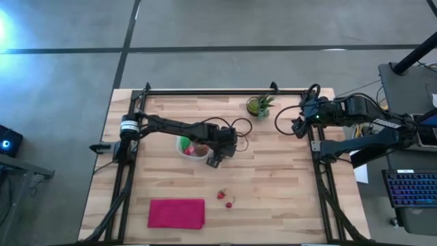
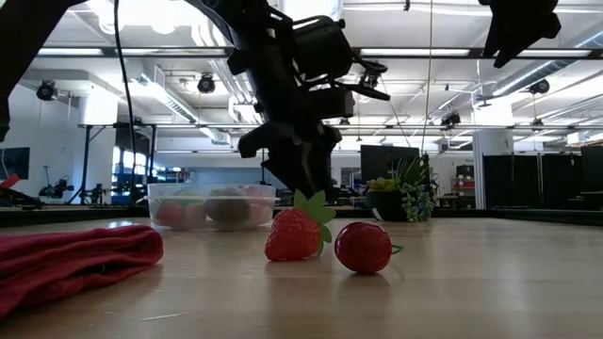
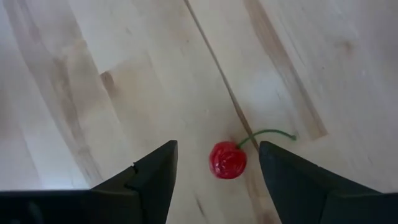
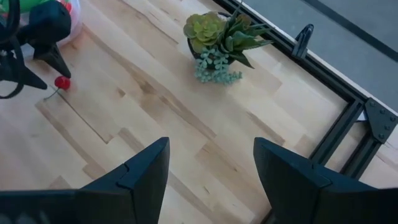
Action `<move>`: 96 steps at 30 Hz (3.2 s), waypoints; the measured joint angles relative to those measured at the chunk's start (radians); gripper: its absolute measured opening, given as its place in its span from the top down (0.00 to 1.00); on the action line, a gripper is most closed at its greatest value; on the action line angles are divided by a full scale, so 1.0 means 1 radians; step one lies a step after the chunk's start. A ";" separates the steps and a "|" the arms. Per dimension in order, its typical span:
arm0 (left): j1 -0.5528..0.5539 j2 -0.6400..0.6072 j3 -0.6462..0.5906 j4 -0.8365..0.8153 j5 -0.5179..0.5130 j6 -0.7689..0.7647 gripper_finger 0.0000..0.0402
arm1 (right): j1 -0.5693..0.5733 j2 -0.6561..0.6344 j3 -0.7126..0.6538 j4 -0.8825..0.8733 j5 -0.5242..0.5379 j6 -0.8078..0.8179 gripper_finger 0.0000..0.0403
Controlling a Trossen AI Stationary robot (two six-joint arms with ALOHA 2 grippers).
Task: Pick and placing Produce into tupperware
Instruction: Put the top red cherry into the transparent bin, then put the red strawberry into the transparent bin
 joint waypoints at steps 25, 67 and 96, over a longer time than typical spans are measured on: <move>0.018 0.047 -0.002 -0.007 0.008 0.000 0.64 | 0.000 0.000 -0.001 0.002 0.002 -0.008 0.44; 0.017 0.035 0.001 -0.017 0.013 -0.033 0.79 | 0.000 0.000 -0.001 0.008 0.028 -0.010 0.44; 0.053 -0.424 -0.285 -0.483 -0.202 -1.074 0.55 | 0.000 0.000 -0.001 0.012 0.029 -0.034 0.44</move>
